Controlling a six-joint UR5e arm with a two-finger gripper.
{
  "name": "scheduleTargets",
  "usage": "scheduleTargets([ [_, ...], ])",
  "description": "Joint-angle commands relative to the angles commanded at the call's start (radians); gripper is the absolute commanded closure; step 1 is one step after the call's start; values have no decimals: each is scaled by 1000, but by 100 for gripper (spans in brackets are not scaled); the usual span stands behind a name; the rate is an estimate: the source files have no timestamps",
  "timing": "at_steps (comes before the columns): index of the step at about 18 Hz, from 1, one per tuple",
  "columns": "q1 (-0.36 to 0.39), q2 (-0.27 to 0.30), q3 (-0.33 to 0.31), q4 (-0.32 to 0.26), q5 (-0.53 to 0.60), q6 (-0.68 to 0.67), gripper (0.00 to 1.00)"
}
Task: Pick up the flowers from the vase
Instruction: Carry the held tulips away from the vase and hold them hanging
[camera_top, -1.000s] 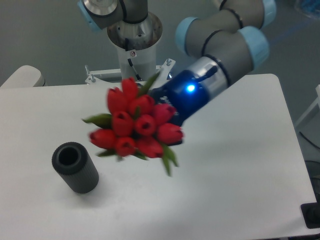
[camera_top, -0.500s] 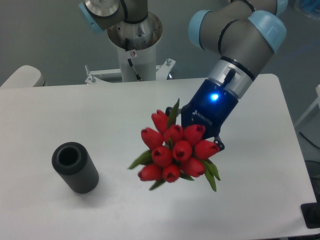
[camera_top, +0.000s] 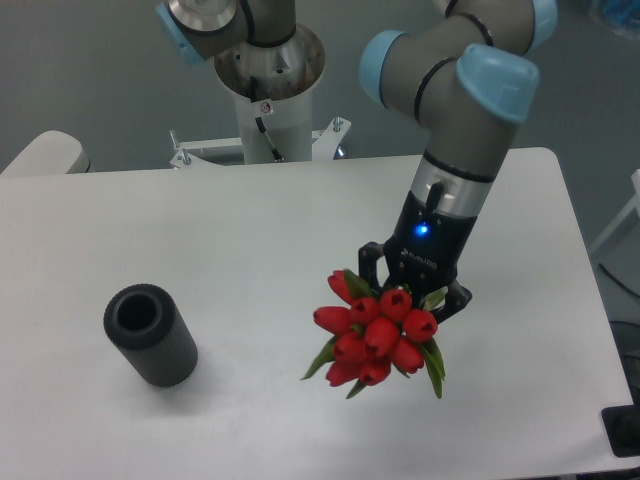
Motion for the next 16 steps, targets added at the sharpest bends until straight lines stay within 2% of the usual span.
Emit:
scheduleTargets([
  [2, -2, -29, -6, -9, 91, 69, 96],
  [5, -3, -48, -5, -58, 184, 118, 96],
  [14, -26, -84, 11, -65, 198, 135, 96],
  [16, -40, -92, 12, -69, 244, 155, 96],
])
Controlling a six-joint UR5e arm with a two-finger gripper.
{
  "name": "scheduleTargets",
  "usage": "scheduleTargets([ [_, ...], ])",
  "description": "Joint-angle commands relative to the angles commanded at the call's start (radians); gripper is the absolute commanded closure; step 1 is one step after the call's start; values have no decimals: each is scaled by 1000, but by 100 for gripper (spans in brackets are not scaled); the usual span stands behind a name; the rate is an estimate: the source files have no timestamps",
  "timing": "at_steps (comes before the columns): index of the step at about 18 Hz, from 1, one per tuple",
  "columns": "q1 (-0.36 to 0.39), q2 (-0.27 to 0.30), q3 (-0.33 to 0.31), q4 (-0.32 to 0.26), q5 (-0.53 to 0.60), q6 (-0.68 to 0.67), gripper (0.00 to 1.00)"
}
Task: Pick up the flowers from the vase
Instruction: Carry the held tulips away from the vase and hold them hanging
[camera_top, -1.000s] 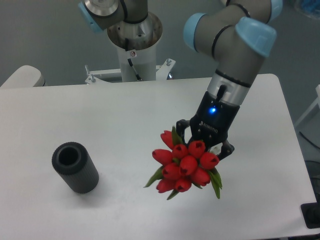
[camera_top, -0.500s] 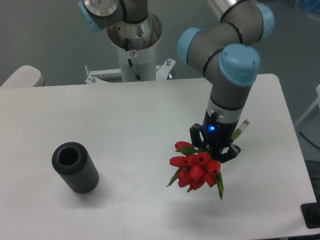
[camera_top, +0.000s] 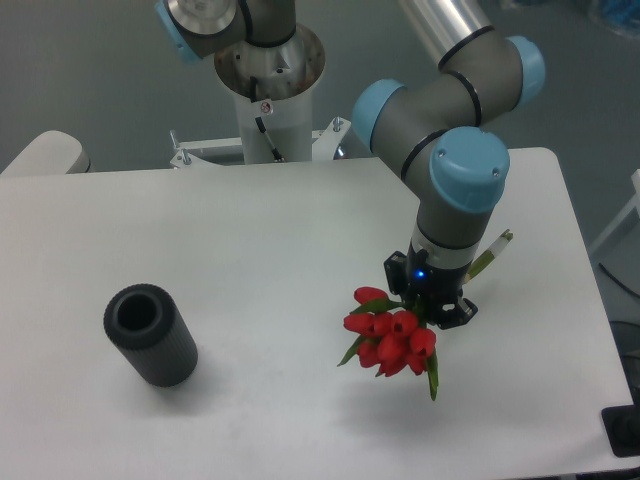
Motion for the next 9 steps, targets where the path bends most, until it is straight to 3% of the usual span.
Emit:
scheduleTargets([
  [9, -5, -9, -2, 1, 20, 14, 96],
])
